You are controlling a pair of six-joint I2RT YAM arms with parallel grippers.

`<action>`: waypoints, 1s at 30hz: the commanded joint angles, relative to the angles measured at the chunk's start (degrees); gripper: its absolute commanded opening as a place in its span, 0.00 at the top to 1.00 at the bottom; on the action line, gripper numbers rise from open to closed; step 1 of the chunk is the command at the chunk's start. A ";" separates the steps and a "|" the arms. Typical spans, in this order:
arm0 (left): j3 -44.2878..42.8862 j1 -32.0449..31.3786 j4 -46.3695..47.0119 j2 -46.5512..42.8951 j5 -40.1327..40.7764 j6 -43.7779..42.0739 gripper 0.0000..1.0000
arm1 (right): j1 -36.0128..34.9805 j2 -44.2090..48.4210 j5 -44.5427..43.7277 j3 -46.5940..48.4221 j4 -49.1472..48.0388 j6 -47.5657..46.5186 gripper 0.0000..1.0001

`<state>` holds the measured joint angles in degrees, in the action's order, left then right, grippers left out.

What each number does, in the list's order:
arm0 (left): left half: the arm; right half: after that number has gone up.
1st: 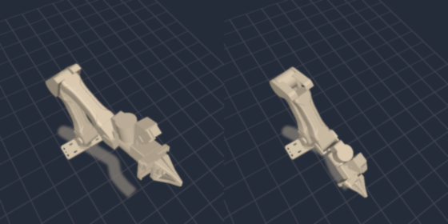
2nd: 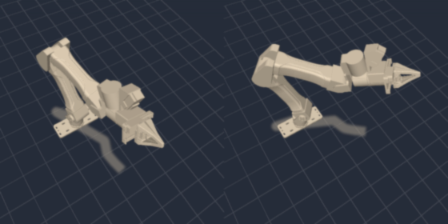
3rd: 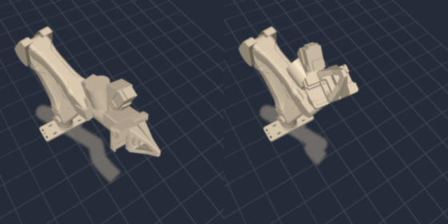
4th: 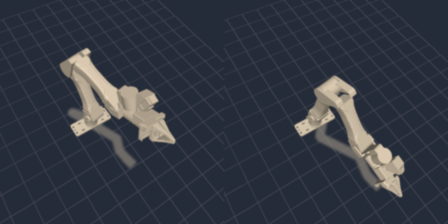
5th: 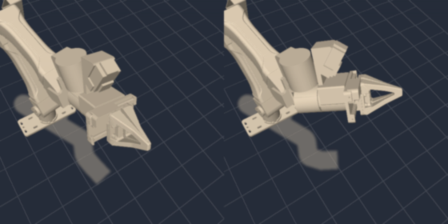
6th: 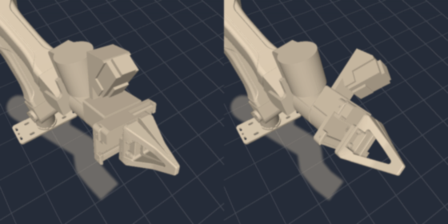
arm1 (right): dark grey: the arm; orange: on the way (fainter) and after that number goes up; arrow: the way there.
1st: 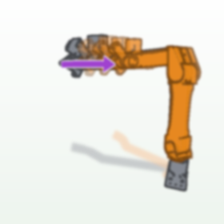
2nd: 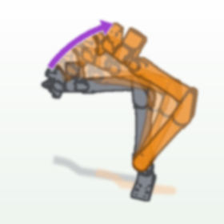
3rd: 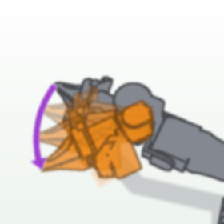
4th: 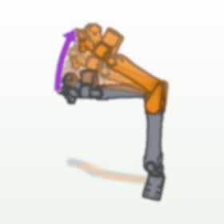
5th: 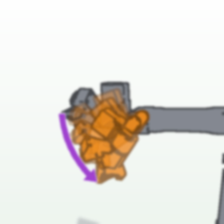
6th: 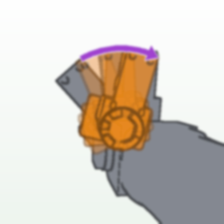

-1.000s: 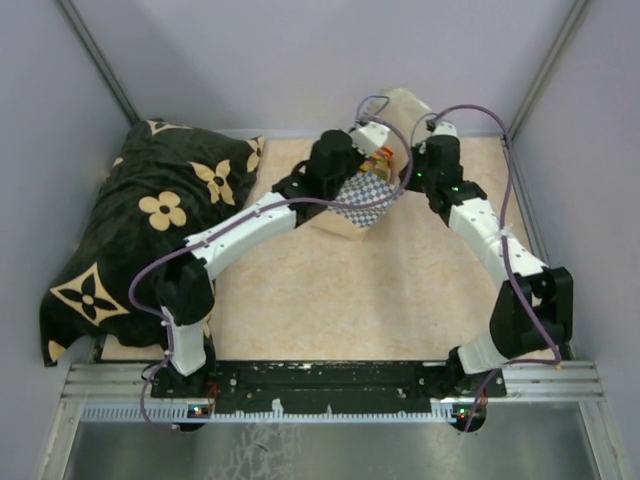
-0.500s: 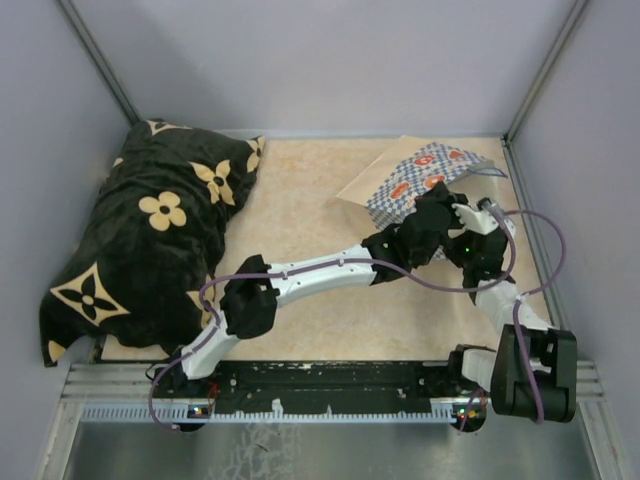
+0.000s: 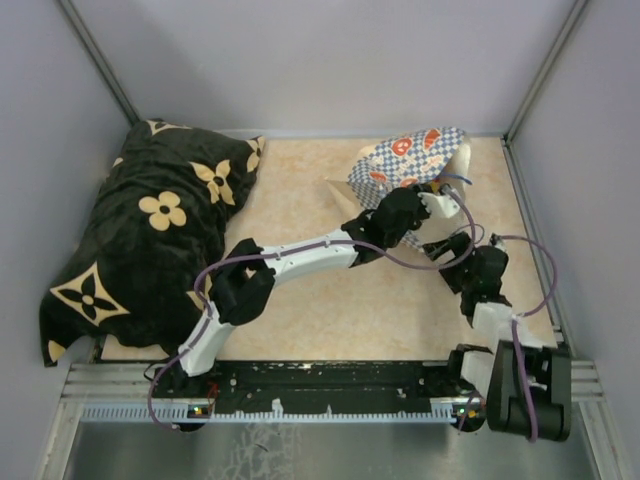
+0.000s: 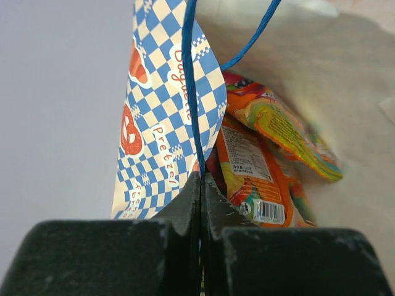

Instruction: Take the snacks out of the paper bag

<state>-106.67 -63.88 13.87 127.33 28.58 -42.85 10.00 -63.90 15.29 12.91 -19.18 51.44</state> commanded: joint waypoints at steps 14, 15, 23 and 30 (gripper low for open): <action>10.17 11.32 2.91 -7.72 -11.73 1.42 1.00 | -5.47 12.30 -5.46 17.08 31.32 -15.30 0.16; 10.21 10.66 2.72 -8.24 -12.14 1.10 1.00 | -5.51 10.01 -5.55 18.89 31.30 -16.53 0.17; 7.29 2.93 -3.56 -10.78 -11.96 0.03 1.00 | -5.51 -5.23 -1.48 23.65 23.43 -16.15 0.53; 3.13 -1.14 -10.95 -11.39 -14.64 3.56 1.00 | -5.51 -5.29 1.28 12.32 8.38 -8.97 0.90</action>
<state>-101.38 -63.86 7.09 118.69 16.80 -41.71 4.67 -69.78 13.78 29.45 0.30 38.22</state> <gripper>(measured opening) 0.005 0.137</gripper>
